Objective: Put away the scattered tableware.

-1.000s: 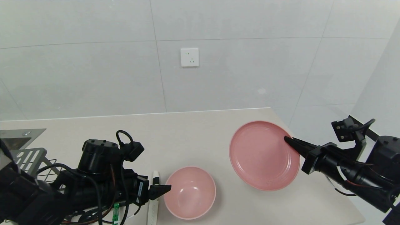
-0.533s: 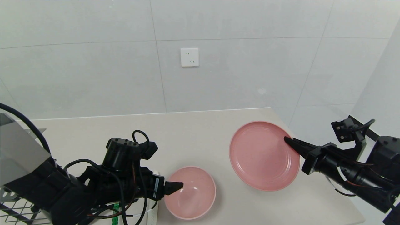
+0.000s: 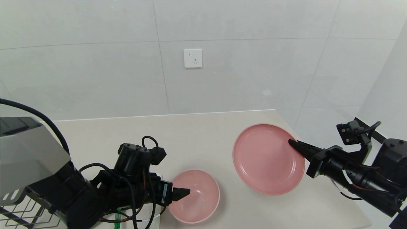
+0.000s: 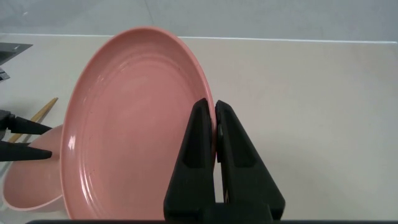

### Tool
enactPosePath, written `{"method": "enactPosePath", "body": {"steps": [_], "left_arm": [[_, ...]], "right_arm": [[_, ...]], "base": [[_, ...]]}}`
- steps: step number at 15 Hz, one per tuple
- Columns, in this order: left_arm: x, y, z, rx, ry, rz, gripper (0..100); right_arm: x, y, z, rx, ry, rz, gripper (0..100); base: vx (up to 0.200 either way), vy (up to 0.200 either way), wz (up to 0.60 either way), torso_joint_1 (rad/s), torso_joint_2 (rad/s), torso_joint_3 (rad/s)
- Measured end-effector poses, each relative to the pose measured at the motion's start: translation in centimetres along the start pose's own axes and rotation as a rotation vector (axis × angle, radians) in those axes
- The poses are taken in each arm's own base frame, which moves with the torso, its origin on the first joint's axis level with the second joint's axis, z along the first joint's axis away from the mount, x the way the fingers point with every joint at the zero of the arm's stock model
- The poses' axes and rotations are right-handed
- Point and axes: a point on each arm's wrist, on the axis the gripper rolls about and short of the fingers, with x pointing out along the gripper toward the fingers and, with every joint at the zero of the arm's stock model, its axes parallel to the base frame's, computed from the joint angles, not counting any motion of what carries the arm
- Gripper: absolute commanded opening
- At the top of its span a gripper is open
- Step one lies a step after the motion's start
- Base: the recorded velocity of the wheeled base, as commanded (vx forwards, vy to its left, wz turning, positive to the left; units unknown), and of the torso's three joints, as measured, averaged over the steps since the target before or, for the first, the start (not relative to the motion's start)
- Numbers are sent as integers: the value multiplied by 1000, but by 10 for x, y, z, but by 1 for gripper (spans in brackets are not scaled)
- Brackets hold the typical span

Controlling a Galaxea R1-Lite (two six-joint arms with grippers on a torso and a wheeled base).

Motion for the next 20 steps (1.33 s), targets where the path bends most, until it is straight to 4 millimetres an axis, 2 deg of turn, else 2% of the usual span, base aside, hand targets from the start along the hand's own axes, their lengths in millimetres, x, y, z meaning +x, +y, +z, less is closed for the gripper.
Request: {"method": "enactPosePath", "body": {"steps": [6,11,12,17,20], "left_arm": [[15,4,-3,4,-13,22,100],[24,-1,-6,8,0,30,100],[26,-3,-5,11,1,27,0],[29,-7,-7,21,9,28,0],[20,-6,-4,19,-24,43,0]], "right_arm": [[0,0,0,0,1,-1,0],[0,-1,0,1,1,-4,0],[0,-1,0,0,1,-4,0],[0,-1,0,0,-1,-4,0],[0,-1,0,0,-1,-4,0]], "base": [[0,0,0,0,0,0],[0,0,0,0,0,0],[0,0,0,0,0,0],[0,0,0,0,0,0],[0,0,0,0,0,0]]}}
